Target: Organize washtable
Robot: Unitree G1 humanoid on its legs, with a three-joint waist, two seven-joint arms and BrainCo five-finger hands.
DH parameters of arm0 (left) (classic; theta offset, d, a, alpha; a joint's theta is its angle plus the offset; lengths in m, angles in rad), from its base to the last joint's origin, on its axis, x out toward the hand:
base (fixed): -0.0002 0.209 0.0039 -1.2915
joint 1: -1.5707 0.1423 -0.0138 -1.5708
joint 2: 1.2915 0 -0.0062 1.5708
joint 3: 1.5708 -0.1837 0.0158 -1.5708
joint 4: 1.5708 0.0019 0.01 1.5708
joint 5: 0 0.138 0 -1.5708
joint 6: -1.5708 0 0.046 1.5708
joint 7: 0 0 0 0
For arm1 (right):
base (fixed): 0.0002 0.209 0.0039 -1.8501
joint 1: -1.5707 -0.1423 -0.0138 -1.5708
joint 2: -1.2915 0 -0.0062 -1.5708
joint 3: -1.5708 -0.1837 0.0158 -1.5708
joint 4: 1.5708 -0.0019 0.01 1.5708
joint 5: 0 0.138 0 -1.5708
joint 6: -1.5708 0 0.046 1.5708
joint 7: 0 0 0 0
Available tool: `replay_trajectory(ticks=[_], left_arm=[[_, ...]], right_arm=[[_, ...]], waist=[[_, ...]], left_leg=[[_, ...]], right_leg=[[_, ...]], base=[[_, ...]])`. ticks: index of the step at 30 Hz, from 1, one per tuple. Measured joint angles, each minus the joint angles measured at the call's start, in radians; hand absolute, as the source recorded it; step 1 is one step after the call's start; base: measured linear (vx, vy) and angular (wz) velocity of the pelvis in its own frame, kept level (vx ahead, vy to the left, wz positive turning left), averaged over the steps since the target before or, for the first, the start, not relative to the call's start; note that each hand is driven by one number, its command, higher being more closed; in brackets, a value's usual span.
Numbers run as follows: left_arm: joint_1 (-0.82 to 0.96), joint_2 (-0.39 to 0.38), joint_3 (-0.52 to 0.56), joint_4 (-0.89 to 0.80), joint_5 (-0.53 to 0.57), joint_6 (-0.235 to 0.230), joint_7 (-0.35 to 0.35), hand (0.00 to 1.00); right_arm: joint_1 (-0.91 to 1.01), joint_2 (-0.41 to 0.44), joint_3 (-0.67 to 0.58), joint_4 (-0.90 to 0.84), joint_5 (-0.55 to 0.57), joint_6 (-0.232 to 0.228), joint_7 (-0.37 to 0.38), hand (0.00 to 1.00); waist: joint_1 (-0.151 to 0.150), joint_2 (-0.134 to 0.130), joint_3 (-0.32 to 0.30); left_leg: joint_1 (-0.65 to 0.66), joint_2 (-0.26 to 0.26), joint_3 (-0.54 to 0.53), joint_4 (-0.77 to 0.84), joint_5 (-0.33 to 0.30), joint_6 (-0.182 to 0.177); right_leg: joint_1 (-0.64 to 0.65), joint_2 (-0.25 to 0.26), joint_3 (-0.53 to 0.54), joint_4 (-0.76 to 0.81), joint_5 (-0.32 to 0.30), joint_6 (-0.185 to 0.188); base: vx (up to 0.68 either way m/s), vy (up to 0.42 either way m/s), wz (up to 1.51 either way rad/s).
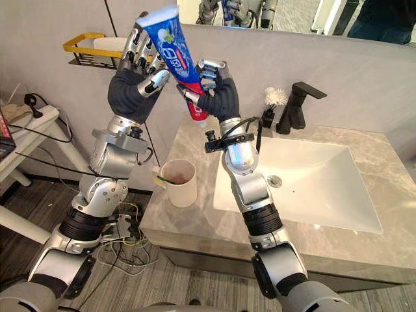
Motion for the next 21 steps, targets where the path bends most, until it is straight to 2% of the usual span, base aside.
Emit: replay_trajectory(ticks=[7, 15, 16, 21], left_arm=[[0.0, 0.0, -0.008, -0.001, 0.0, 0.0, 0.0, 0.0], [0.001, 0.001, -0.015, 0.0, 0.0, 0.001, 0.0, 0.0], [0.001, 0.002, -0.018, 0.0, 0.001, 0.002, 0.0, 1.0], [0.001, 0.01, -0.033, 0.0, 0.003, 0.004, -0.001, 1.0]], right_arm=[[0.005, 0.003, 0.053, 0.027, 0.0, 0.015, 0.047, 1.0], [0.013, 0.009, 0.063, 0.027, 0.022, 0.015, 0.051, 1.0], [0.014, 0.009, 0.062, 0.027, 0.022, 0.015, 0.05, 1.0], [0.014, 0.009, 0.063, 0.027, 0.022, 0.015, 0.04, 1.0]], waist=[[-0.001, 0.0, 0.0], [-0.005, 0.0, 0.0], [-0.005, 0.0, 0.0], [-0.022, -0.001, 0.0]], left_leg=[[0.002, -0.004, 0.003, 0.0, 0.0, 0.001], [0.004, -0.002, 0.02, 0.0, 0.0, 0.001], [0.004, -0.002, 0.025, 0.0, 0.0, 0.001], [0.004, -0.001, 0.03, 0.0, 0.0, 0.001]], right_leg=[[-0.004, -0.005, 0.002, 0.003, 0.0, 0.0], [-0.008, -0.004, 0.021, 0.003, 0.003, 0.004], [-0.008, -0.004, 0.023, 0.003, 0.004, 0.005], [-0.009, -0.004, 0.028, 0.003, 0.005, 0.006]], base=[[0.0, 0.0, 0.0], [0.0, -0.005, -0.06], [-0.01, -0.013, -0.1], [-0.01, -0.009, -0.03]])
